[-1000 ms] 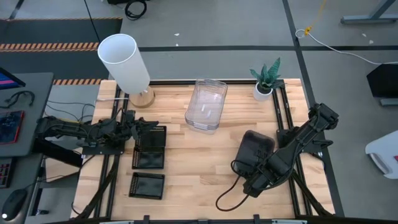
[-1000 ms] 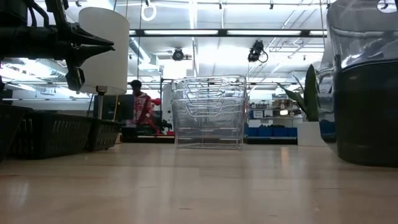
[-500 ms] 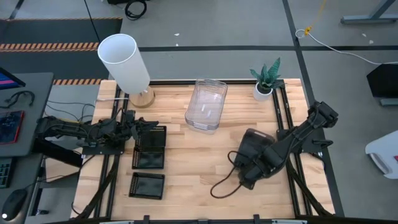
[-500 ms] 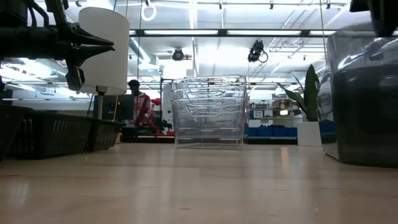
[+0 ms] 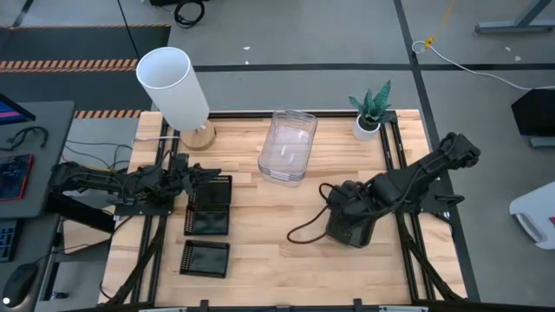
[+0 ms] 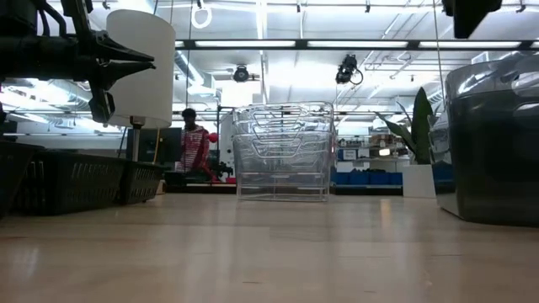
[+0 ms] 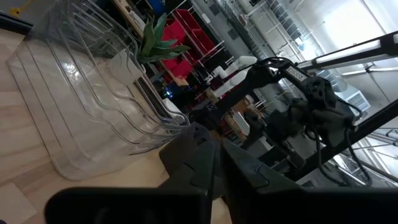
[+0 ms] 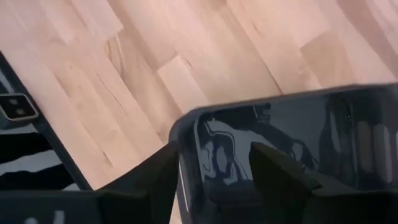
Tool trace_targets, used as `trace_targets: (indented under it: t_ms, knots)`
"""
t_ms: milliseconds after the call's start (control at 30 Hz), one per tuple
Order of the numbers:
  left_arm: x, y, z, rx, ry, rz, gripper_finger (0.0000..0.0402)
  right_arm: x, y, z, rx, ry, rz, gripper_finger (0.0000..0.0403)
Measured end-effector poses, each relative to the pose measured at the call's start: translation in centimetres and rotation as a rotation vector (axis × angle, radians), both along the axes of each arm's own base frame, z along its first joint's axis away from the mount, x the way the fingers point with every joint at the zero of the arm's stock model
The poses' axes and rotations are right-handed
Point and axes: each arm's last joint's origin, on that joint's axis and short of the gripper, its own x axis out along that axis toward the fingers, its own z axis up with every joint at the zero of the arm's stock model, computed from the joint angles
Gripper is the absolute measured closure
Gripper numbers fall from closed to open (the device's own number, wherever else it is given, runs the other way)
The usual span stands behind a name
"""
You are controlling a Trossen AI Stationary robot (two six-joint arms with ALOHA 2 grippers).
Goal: Stack baskets by color
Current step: Stack the top black basket on top of the middle black basket
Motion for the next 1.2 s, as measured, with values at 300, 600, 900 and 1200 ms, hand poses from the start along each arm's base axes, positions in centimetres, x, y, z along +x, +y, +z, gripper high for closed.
trace_targets:
  t_ms: [300,600,900,1200]
  knots:
    - [0.0,0.0,0.0,0.000,0.000,0.000,0.0370,0.0,-2.6,1.8,-0.065,-0.123,0.087,0.0197]
    - [0.0,0.0,0.1,-0.037,-0.017,-0.005,0.0370,-0.3,-6.2,6.0,-0.131,-0.461,0.109,0.0225]
    - [0.0,0.1,0.2,-0.190,-0.075,-0.009,0.0368,-1.1,-8.5,8.3,-0.209,-0.613,0.149,0.0246]
    - [-0.4,0.2,4.0,-0.259,-0.271,-0.053,0.0379,-1.5,-10.7,6.2,-0.221,-0.681,0.160,0.0263]
